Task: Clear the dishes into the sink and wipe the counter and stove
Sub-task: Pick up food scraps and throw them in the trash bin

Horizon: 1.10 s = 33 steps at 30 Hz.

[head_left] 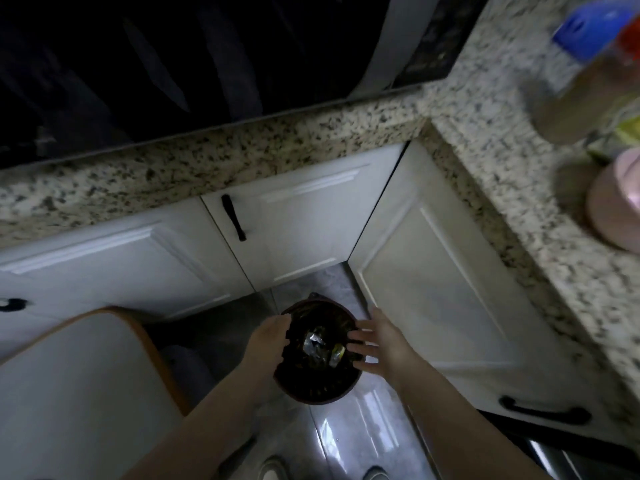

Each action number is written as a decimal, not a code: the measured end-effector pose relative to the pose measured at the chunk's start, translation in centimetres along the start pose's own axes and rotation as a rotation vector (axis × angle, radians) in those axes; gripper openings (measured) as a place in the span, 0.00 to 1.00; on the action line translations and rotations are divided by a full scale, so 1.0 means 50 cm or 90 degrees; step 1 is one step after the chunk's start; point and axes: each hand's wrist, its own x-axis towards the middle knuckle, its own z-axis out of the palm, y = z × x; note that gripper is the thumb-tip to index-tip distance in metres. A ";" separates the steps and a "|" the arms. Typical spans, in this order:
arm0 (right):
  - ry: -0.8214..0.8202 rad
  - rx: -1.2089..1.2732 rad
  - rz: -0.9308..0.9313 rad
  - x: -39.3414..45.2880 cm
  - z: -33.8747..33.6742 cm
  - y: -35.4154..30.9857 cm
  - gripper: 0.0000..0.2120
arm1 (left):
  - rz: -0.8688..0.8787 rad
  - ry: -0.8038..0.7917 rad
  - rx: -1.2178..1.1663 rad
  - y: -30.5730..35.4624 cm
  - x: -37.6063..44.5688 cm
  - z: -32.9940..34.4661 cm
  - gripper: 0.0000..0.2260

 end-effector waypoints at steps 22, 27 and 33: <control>0.049 0.071 -0.319 -0.626 -0.220 -0.248 0.19 | 0.301 -0.242 0.085 0.443 -0.544 0.102 0.10; 0.137 0.081 -0.375 -0.714 -0.345 -0.256 0.18 | 0.377 -0.294 0.139 0.486 -0.633 0.177 0.08; 0.208 0.131 -0.358 -0.723 -0.483 -0.258 0.13 | 0.410 -0.321 0.211 0.496 -0.677 0.296 0.06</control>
